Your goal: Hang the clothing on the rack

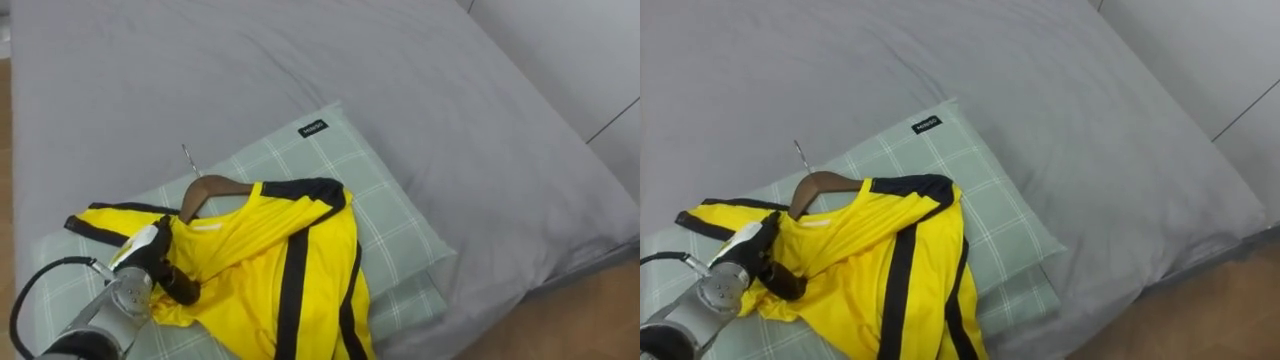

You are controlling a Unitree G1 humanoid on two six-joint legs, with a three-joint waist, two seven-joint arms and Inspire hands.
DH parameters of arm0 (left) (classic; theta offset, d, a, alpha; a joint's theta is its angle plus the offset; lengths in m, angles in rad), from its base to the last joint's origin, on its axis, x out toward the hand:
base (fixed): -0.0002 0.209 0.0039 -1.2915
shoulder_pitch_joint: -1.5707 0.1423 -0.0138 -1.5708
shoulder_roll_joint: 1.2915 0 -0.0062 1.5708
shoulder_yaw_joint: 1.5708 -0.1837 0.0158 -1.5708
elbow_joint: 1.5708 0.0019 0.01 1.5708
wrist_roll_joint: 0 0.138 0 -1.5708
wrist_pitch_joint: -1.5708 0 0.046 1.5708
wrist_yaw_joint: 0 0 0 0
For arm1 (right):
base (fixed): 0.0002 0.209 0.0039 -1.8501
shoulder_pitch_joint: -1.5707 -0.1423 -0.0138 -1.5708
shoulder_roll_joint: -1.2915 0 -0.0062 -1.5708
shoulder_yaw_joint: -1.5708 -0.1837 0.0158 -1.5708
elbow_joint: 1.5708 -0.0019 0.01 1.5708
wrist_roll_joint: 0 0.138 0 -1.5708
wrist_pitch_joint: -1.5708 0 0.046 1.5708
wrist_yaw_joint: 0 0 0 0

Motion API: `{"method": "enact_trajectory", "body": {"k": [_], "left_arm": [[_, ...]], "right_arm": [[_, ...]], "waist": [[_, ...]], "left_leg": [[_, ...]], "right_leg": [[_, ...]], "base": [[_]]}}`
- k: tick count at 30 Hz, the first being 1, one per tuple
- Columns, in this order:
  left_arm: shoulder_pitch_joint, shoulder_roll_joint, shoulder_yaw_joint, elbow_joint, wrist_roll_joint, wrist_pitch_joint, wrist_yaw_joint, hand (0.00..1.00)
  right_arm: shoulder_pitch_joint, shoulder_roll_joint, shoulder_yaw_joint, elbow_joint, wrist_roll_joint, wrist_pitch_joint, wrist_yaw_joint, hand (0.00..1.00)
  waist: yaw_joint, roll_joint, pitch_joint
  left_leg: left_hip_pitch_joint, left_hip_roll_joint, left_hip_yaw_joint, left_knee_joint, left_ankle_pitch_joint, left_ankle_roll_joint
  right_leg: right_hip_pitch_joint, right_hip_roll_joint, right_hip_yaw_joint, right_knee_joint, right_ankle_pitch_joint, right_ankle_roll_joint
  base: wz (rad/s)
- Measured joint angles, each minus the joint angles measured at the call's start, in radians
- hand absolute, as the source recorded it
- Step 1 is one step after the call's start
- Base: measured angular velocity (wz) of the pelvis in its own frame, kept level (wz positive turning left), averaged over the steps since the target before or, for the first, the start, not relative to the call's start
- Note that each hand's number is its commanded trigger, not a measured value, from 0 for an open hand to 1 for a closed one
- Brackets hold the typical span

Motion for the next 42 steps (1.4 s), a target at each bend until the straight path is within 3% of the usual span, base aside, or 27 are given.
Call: {"method": "enact_trajectory", "body": {"k": [4,19,36,42], "left_arm": [[0.0,0.022,-0.016,-0.019,-0.017,0.001,-0.009,1.0],[0.001,0.006,-0.017,-0.018,-0.034,0.005,-0.094,1.0],[0.001,-0.001,-0.015,-0.017,-0.032,-0.003,-0.111,1.0],[0.001,-0.001,-0.012,-0.019,-0.029,-0.022,-0.107,1.0]], "right_arm": [[0.0,-0.003,0.0,-0.005,0.0,0.0,-0.001,0.0],[0.012,-0.006,0.0,-0.022,0.0,-0.001,-0.001,0.0],[0.013,-0.006,0.0,-0.022,0.01,-0.001,-0.002,0.0],[0.011,-0.006,0.0,-0.022,0.031,-0.005,-0.005,0.0]], "waist": [[0.0,0.008,0.0003],[-0.001,0.012,0.001],[0.003,0.011,0.0009],[0.013,0.01,0.0007]], "left_leg": [[0.007,-0.004,-0.003,0.0,0.0,0.001],[0.006,-0.009,-0.009,0.0,-0.004,0.006],[0.012,-0.01,-0.007,0.001,-0.003,0.007],[0.013,-0.009,-0.006,-0.001,-0.003,0.007]], "right_leg": [[0.007,-0.003,0.0,0.0,-0.001,0.002],[0.011,-0.008,-0.006,-0.003,-0.005,0.007],[0.015,-0.008,0.0,-0.002,-0.005,0.008],[0.017,-0.008,-0.001,-0.008,-0.005,0.009]], "base": [[0.0],[0.01],[0.0],[-0.01]]}}
